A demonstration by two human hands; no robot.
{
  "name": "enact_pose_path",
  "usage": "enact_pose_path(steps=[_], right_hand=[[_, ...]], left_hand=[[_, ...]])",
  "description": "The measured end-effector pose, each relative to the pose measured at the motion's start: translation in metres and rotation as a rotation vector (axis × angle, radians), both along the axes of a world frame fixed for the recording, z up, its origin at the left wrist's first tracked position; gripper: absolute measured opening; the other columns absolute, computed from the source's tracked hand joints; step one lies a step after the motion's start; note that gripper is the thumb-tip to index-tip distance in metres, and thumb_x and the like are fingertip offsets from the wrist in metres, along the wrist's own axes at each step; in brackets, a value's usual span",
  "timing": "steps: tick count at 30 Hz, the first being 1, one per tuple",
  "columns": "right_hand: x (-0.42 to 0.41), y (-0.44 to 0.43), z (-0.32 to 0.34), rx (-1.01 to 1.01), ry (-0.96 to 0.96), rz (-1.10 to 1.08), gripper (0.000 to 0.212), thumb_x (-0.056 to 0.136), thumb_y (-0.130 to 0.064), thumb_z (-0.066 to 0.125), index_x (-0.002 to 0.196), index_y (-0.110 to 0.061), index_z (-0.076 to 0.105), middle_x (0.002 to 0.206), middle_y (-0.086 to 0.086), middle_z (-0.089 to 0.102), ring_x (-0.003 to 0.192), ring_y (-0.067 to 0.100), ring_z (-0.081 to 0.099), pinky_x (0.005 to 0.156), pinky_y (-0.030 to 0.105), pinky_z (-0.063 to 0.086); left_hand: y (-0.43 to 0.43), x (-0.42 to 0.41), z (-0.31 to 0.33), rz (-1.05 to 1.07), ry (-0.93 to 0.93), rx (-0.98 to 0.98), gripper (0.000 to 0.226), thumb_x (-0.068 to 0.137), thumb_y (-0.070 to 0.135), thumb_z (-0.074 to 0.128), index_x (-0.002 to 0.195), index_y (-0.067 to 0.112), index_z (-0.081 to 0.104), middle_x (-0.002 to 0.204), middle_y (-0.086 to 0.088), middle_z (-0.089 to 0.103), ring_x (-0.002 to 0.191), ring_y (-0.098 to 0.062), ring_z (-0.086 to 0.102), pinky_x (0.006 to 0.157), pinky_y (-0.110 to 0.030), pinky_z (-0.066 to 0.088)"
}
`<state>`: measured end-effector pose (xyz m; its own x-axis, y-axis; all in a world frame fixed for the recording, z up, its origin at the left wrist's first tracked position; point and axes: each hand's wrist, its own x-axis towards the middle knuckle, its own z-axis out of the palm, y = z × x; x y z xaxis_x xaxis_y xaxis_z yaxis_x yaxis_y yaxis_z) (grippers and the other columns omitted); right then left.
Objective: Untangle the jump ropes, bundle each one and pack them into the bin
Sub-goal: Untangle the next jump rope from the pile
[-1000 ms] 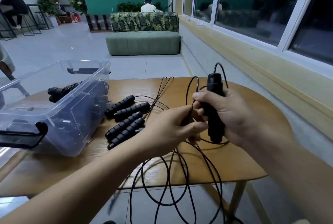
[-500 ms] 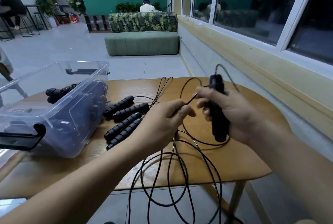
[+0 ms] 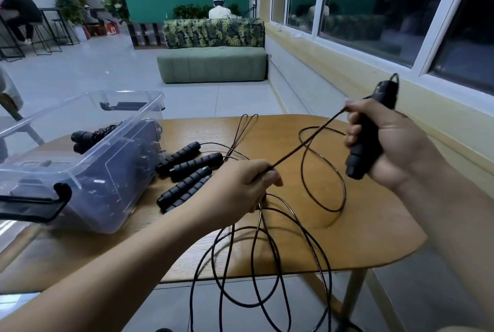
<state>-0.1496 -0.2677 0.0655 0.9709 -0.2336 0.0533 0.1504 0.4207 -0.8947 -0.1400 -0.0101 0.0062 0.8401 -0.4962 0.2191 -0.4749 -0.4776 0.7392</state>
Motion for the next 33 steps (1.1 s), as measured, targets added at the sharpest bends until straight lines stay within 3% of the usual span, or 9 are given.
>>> enact_pose_path(steps=[4,9,14,18,20,23,26,33], right_hand=[[0.001,-0.003,-0.009,-0.029,0.029,0.038,0.015,0.094,-0.024,0.079,0.099,-0.015,0.067,0.076,-0.003,0.065,0.056,0.008,0.054,0.051,0.021,0.048],[-0.011,0.026,-0.027,-0.258,0.045,0.178,0.043,0.089,-0.028,0.082,0.119,0.000,0.070,0.082,0.003,0.070,0.064,0.013,0.059,0.058,0.023,0.052],[-0.019,0.053,-0.037,-0.391,0.034,0.275,0.026,0.095,-0.020,0.079,0.107,0.001,0.070,0.080,0.010,0.068,0.066,0.018,0.059,0.061,0.028,0.050],[-0.019,0.056,-0.036,-0.443,0.010,0.247,0.017,0.096,-0.011,0.077,0.104,0.002,0.070,0.073,0.009,0.065,0.064,0.019,0.058,0.060,0.028,0.049],[-0.017,0.050,-0.029,-0.419,0.002,0.216,0.015,0.094,-0.013,0.078,0.101,-0.004,0.069,0.074,0.006,0.066,0.063,0.017,0.059,0.061,0.028,0.050],[-0.009,0.029,-0.014,-0.232,0.012,0.100,0.018,0.090,-0.015,0.081,0.098,-0.010,0.066,0.073,0.001,0.065,0.060,0.012,0.057,0.057,0.024,0.050],[-0.001,0.007,-0.007,-0.080,0.010,0.038,0.020,0.091,-0.017,0.080,0.098,-0.016,0.062,0.072,-0.003,0.062,0.056,0.010,0.054,0.053,0.022,0.048],[-0.002,0.008,-0.018,-0.132,0.025,0.107,0.034,0.092,-0.030,0.081,0.115,-0.010,0.066,0.077,-0.001,0.063,0.060,0.011,0.055,0.057,0.023,0.050]], left_hand=[[0.001,0.002,-0.003,0.010,0.021,-0.037,0.026,0.111,0.033,0.052,0.098,0.025,0.074,0.054,0.006,0.044,0.052,-0.014,0.043,0.053,-0.030,0.034],[-0.005,0.002,0.000,0.003,-0.008,-0.070,0.026,0.111,0.036,0.052,0.099,0.029,0.074,0.055,0.007,0.044,0.051,-0.013,0.042,0.054,-0.029,0.033],[-0.009,0.000,0.001,-0.024,-0.064,-0.075,0.023,0.112,0.031,0.053,0.094,0.029,0.067,0.056,0.011,0.047,0.051,-0.010,0.041,0.053,-0.032,0.033],[-0.007,-0.002,0.002,-0.043,-0.080,-0.025,0.020,0.111,0.029,0.055,0.100,0.025,0.072,0.062,0.009,0.056,0.053,-0.005,0.047,0.053,-0.025,0.036],[-0.006,-0.003,0.003,-0.037,-0.080,0.005,0.021,0.109,0.030,0.056,0.101,0.026,0.075,0.065,0.006,0.062,0.055,-0.004,0.051,0.054,-0.025,0.039],[-0.003,-0.003,0.002,-0.015,-0.049,0.004,0.023,0.109,0.032,0.056,0.100,0.028,0.076,0.057,0.010,0.056,0.051,-0.006,0.051,0.052,-0.026,0.040],[0.001,-0.001,0.001,0.000,-0.059,0.005,0.023,0.109,0.036,0.055,0.098,0.029,0.075,0.056,0.001,0.054,0.051,-0.011,0.051,0.054,-0.032,0.042],[-0.001,-0.002,0.004,0.005,-0.079,0.028,0.024,0.110,0.033,0.054,0.100,0.028,0.075,0.056,0.012,0.052,0.051,-0.005,0.047,0.054,-0.028,0.037]])
